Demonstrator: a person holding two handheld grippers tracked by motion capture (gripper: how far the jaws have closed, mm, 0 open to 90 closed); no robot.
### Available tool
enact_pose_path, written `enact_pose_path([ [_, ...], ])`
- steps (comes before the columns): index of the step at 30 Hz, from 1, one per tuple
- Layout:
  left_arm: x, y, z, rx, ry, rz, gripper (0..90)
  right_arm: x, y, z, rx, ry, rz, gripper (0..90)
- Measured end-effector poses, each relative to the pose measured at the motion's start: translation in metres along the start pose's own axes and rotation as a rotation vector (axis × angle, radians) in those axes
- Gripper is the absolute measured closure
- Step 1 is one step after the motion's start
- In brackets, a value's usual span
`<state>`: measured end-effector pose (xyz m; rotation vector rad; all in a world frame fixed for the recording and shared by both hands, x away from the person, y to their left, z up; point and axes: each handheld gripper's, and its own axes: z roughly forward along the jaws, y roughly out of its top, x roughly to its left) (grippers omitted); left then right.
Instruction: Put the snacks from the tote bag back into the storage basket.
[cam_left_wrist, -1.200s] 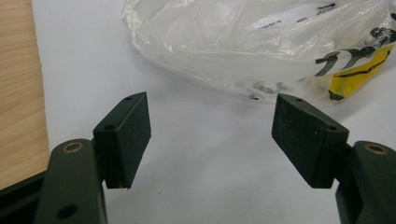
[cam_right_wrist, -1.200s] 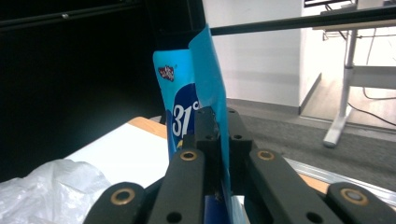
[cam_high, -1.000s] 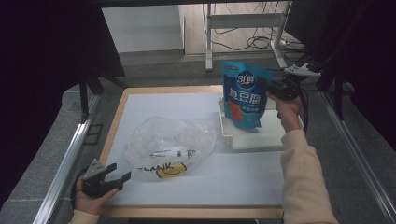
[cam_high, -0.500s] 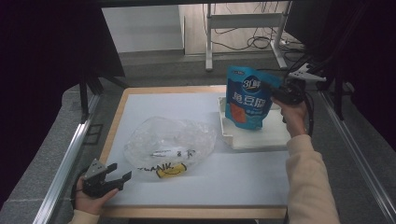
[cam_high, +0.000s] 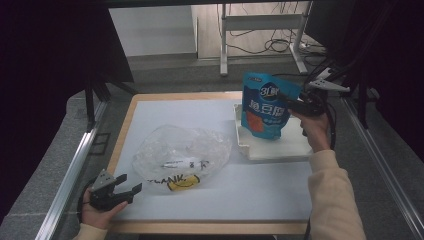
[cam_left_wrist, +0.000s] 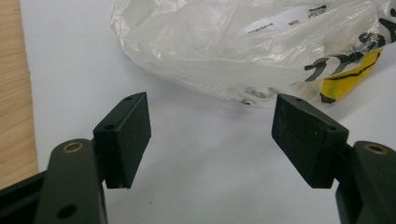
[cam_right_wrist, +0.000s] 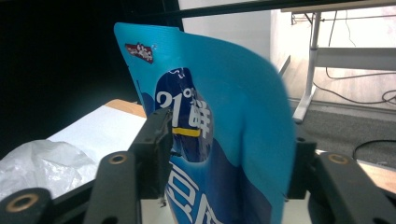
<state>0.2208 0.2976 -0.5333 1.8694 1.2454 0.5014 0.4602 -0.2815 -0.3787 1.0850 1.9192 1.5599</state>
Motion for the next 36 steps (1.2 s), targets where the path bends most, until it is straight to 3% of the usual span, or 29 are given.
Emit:
enact_pose_path([
  [4, -0.001, 0.002, 0.0, -0.007, -0.006, -0.001, 28.6, 0.0, -0.002, -0.008, -0.025, -0.006, 0.016, 41.4],
  [12, 0.001, 0.002, -0.001, -0.011, -0.013, -0.015, 28.3, -0.004, -0.009, -0.02, -0.003, -0.013, 0.016, 37.4],
  [18, -0.001, 0.002, -0.001, -0.009, -0.008, -0.004, 28.3, -0.002, -0.015, -0.026, 0.01, -0.025, 0.025, 35.7],
  [36, -0.005, 0.003, -0.001, -0.014, -0.009, 0.009, 28.1, 0.019, -0.071, -0.062, 0.033, -0.003, 0.077, 35.0],
])
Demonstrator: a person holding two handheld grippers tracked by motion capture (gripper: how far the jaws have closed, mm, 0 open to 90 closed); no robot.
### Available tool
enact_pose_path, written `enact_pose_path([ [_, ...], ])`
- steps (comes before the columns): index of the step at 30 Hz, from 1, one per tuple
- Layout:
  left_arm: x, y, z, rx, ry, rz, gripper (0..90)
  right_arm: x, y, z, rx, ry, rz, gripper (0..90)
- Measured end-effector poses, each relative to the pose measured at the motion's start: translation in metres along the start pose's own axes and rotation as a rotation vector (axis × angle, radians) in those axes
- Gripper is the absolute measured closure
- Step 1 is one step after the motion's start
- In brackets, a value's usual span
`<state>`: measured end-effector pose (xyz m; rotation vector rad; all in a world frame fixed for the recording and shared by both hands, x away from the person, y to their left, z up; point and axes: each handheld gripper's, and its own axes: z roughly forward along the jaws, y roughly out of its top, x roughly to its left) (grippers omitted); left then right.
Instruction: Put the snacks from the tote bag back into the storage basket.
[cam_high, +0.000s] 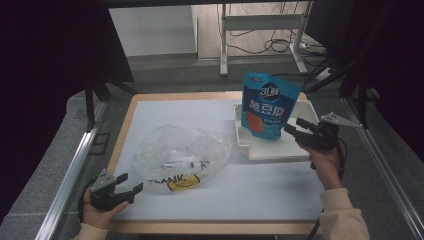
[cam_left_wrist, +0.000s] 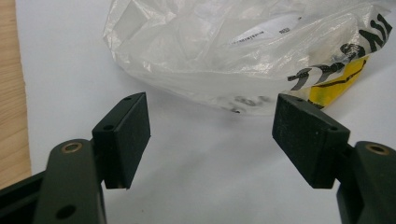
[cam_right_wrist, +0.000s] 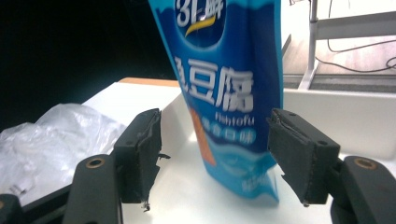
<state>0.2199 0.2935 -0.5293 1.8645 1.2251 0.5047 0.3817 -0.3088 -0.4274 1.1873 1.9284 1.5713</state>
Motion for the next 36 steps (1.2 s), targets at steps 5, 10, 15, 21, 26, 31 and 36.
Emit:
enact_pose_path([
  [5, 0.0, 0.0, 0.0, 0.001, 0.003, 0.0, 28.1, 0.008, -0.015, -0.004, 0.032, 0.009, 0.0, 35.0],
  [10, -0.001, 0.0, 0.001, 0.003, 0.004, 0.003, 28.1, 0.023, -0.033, 0.0, 0.053, 0.042, -0.025, 35.1],
  [15, 0.0, 0.0, 0.001, 0.004, 0.003, 0.006, 28.1, 0.034, -0.041, 0.004, 0.075, 0.068, -0.051, 35.2],
  [21, 0.0, -0.001, 0.001, 0.007, 0.002, 0.008, 28.2, 0.049, -0.05, 0.01, 0.096, 0.087, -0.092, 35.6],
  [26, -0.001, -0.001, 0.001, 0.005, 0.006, 0.012, 28.2, 0.066, -0.062, 0.02, 0.127, 0.135, -0.121, 35.6],
  [31, -0.001, -0.001, 0.001, 0.008, 0.008, 0.014, 28.2, 0.086, -0.082, 0.027, 0.181, 0.172, -0.182, 35.6],
  [36, -0.001, -0.001, 0.002, 0.009, 0.008, 0.016, 28.2, 0.099, -0.092, 0.032, 0.213, 0.189, -0.229, 35.4],
])
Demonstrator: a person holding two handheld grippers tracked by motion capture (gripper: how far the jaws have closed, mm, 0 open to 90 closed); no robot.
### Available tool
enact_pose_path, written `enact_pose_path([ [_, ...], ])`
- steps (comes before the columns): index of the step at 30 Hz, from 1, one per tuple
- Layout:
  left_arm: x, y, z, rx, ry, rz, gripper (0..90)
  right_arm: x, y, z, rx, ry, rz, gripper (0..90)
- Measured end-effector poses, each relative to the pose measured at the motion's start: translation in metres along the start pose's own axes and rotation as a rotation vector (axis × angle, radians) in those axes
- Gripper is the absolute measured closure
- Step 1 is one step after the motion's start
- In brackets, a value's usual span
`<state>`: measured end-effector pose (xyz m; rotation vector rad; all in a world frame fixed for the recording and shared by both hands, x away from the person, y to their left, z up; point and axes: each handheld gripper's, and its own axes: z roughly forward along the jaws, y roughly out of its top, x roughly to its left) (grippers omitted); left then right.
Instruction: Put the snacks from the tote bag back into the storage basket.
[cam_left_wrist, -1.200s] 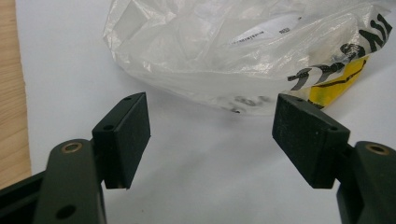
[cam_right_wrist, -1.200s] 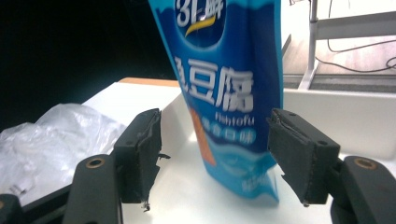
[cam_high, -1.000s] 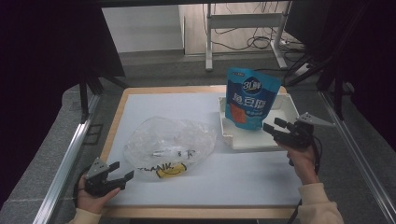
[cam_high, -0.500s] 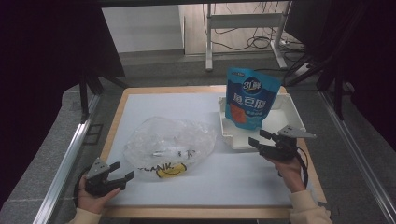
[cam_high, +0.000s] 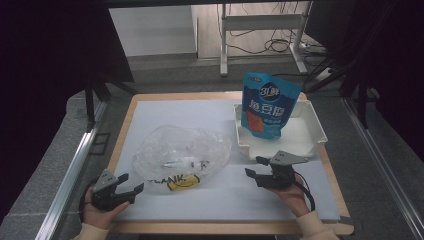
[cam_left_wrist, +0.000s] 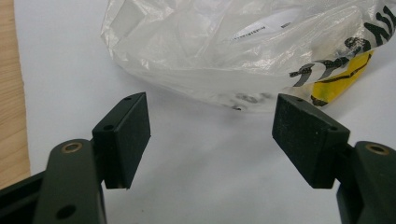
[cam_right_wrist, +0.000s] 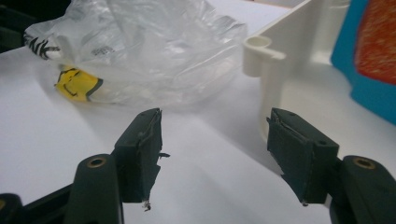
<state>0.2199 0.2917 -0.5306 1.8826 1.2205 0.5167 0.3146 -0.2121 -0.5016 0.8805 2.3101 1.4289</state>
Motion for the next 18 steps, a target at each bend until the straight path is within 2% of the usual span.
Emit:
enact_pose_path([
  [2, -0.0001, 0.0, -0.0001, 0.0, 0.0, 0.001, 28.2, 0.0012, -0.0015, 0.002, -0.003, 0.012, 0.013, 35.3],
  [8, 0.0, 0.0, -0.0001, 0.0, 0.0, 0.001, 28.2, -0.0008, -0.0044, 0.0036, 0.004, 0.002, 0.018, 35.1],
  [18, 0.0004, 0.0001, 0.0001, -0.001, 0.002, 0.001, 28.2, -0.0032, -0.008, 0.0049, 0.027, -0.017, 0.001, 34.6],
])
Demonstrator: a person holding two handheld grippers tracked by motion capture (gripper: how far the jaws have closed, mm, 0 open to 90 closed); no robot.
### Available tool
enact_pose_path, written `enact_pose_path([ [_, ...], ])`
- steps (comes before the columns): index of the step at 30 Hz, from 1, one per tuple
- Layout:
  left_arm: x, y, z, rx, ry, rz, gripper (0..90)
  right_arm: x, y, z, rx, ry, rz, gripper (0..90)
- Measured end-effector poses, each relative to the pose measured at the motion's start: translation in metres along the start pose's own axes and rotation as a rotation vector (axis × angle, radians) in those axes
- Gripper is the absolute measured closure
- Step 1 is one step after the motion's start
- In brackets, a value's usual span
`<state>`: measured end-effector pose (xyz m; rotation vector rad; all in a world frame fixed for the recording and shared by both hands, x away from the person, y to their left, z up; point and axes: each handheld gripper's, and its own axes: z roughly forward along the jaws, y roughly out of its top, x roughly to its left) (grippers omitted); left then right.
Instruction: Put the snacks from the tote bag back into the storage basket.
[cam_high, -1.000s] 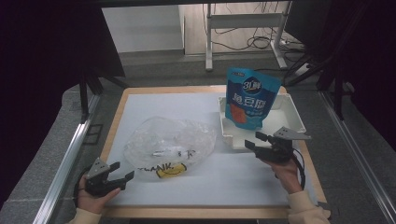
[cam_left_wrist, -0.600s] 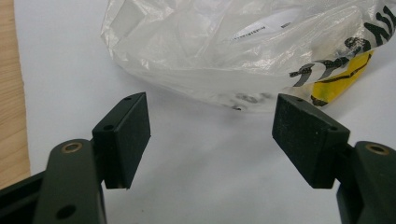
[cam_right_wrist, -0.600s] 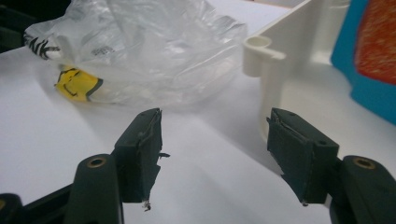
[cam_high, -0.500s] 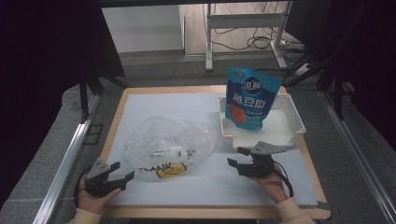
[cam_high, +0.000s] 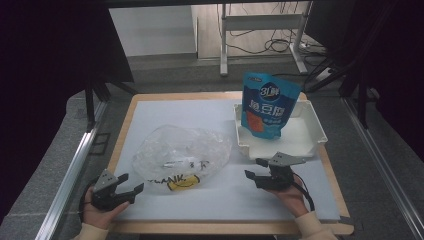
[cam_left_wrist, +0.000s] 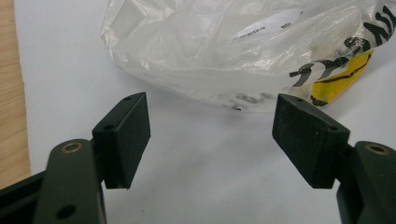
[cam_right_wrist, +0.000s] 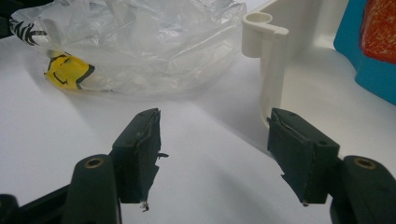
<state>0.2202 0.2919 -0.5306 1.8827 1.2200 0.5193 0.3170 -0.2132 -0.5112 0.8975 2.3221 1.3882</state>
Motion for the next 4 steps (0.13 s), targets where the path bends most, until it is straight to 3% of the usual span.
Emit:
enact_pose_path([
  [4, 0.0001, -0.0002, -0.0009, -0.002, 0.003, -0.003, 28.2, -0.0004, 0.0001, -0.0009, 0.0, -0.004, -0.002, 34.0],
])
